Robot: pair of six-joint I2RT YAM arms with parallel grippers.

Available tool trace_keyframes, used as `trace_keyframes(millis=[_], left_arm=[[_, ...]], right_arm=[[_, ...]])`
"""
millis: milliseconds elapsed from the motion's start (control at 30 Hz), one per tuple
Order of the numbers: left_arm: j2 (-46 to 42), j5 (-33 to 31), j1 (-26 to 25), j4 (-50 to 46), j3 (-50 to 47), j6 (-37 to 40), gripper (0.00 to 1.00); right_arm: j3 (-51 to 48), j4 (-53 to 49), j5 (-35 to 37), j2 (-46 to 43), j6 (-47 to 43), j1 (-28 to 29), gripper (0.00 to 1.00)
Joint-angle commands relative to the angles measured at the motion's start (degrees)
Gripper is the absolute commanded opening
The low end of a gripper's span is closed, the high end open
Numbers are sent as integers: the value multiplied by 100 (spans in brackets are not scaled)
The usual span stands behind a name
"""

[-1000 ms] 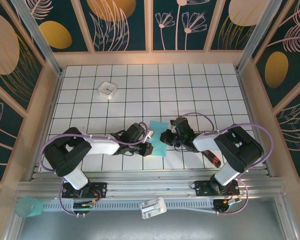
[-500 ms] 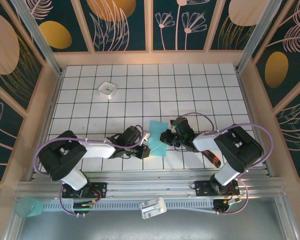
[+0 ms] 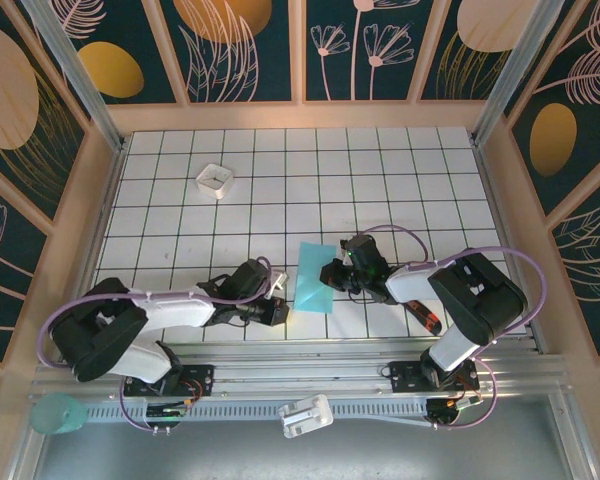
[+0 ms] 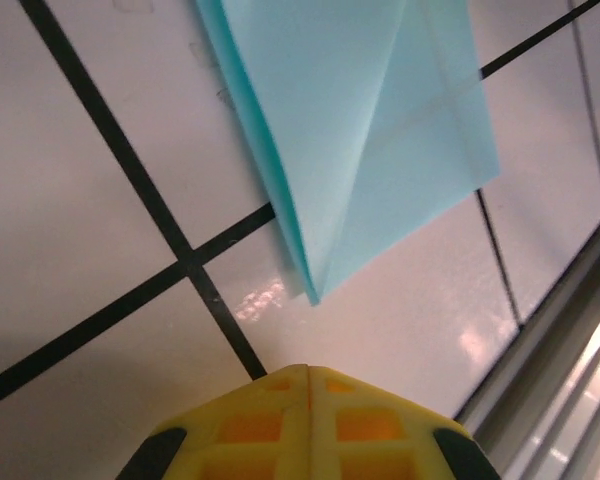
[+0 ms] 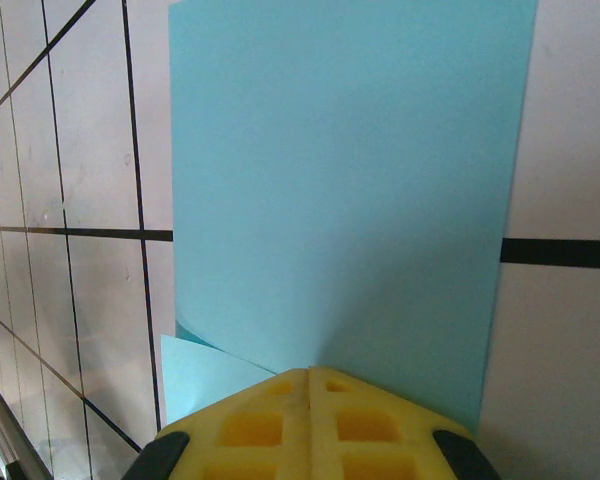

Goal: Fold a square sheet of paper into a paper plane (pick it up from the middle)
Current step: Fold the triangle a second time at the center of the table.

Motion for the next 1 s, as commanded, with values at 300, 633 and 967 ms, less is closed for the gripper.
trace_keyframes(millis=[300,633,967], left_arm=[[896,443,67,684,897,-297,0],[1322,490,257,567,817,-51,0],[1520,227,252,287,697,176,0]], right_arm=[[-131,-874,562,315,-212,-78,0],[-118,-878,561,311,-215,-75,0],[192,-927,356,64,-431,-78,0]])
